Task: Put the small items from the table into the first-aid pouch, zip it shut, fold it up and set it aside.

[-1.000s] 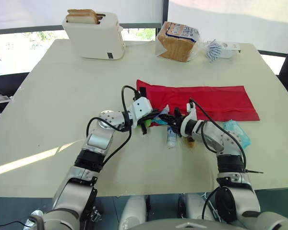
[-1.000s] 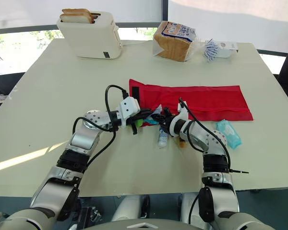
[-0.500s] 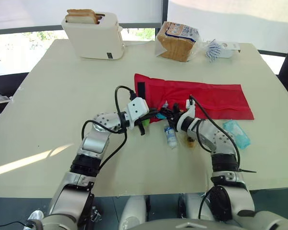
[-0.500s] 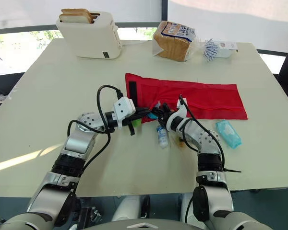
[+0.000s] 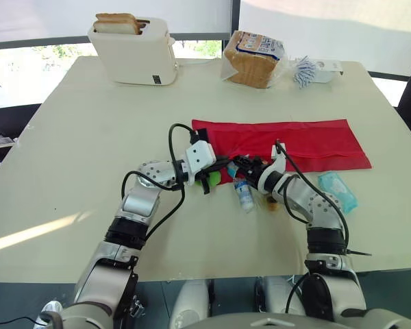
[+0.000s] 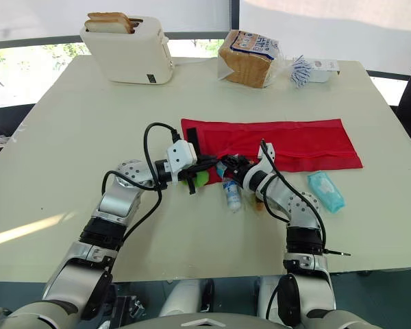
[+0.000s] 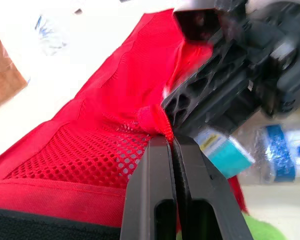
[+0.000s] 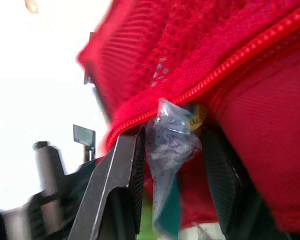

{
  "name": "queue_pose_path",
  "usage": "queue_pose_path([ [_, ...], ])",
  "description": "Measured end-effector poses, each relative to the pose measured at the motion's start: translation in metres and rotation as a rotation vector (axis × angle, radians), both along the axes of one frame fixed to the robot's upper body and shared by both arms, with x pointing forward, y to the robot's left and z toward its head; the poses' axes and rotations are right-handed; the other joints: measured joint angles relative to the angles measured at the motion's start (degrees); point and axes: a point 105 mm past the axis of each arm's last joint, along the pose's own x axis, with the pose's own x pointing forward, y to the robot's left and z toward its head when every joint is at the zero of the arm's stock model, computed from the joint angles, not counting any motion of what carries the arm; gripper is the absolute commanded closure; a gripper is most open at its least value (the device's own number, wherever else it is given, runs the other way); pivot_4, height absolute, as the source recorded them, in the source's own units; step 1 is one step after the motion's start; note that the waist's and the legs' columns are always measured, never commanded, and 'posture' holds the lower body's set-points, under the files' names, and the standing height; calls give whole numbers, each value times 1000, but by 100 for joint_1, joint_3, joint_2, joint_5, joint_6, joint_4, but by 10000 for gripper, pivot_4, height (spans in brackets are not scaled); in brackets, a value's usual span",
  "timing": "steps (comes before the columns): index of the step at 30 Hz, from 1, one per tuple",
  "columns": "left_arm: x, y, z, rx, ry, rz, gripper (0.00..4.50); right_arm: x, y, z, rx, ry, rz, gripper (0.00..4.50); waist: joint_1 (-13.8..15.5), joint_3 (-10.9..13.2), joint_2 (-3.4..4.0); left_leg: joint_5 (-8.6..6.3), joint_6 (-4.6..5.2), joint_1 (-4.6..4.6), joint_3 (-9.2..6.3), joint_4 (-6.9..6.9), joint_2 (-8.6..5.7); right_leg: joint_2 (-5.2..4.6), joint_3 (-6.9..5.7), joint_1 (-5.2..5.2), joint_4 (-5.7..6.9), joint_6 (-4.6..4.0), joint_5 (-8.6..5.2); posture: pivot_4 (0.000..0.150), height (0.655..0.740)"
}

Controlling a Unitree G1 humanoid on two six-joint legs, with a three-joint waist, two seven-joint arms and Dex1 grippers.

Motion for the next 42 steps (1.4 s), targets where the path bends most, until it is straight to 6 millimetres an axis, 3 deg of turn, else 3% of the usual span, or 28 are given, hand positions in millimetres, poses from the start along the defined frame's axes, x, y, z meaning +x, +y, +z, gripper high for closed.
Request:
queue_pose_path([
  [5, 15, 11, -4, -51, 96, 62, 45000, -8, -5, 1, -67, -49, 62, 26886, 0, -1, -1, -1, 2, 0, 0, 0, 0, 0, 0, 1, -1, 0, 0, 1500, 7400],
  [15, 16, 10, -5, -106, 175, 43, 45000, -13, -17, 5, -195, -139, 115, 26886, 9, 0, -1, -2, 3, -1, 0, 0, 0, 0, 0, 1, -2, 0, 0, 1500, 7400],
  [16, 16, 11, -5, -109, 177, 42, 45000, -14, -20, 7, -216, -161, 122, 32021, 10, -1, -2, -2, 3, -1, -1, 0, 0, 0, 0, 1, -2, 0, 0, 1500, 7400],
  [17, 16, 11, -5, -109, 178, 43, 45000, -14, -22, 8, -227, -168, 122, 34087, 9, -1, -2, -2, 3, -1, 0, 0, 0, 0, 0, 1, -2, 0, 0, 1500, 7400],
  [18, 16, 11, -5, -110, 179, 42, 45000, -15, -27, 9, -249, -191, 119, 42107, 10, -1, -2, -2, 3, -1, -1, 0, 0, 0, 0, 1, -2, 0, 0, 1500, 7400],
  [20, 16, 11, -5, -111, 179, 43, 45000, -16, -30, 10, -259, -199, 115, 44645, 9, -1, -3, -2, 4, 0, -1, 0, 0, 0, 0, 1, -2, 0, 0, 1500, 7400],
  [24, 16, 10, -5, -112, 180, 41, 45000, -16, -30, 7, -275, -202, 116, 44645, 10, -1, -3, -2, 4, -1, 0, 0, 0, 0, 0, 1, -2, 0, 0, 1500, 7400],
  [30, 15, 7, -5, -117, 183, 29, 45000, -15, -9, -3, -298, -179, 155, 44645, 13, -1, -3, -2, 4, -1, 0, 1, -1, 0, 0, 1, -2, 0, 0, 1500, 7400],
  [42, 7, 4, -8, -103, 184, -12, 45000, 10, 1, 2, -313, -189, 106, 44645, 5, -1, -2, 4, -7, 0, -1, 0, -1, 0, -1, 1, -1, 0, 0, 1500, 7400],
])
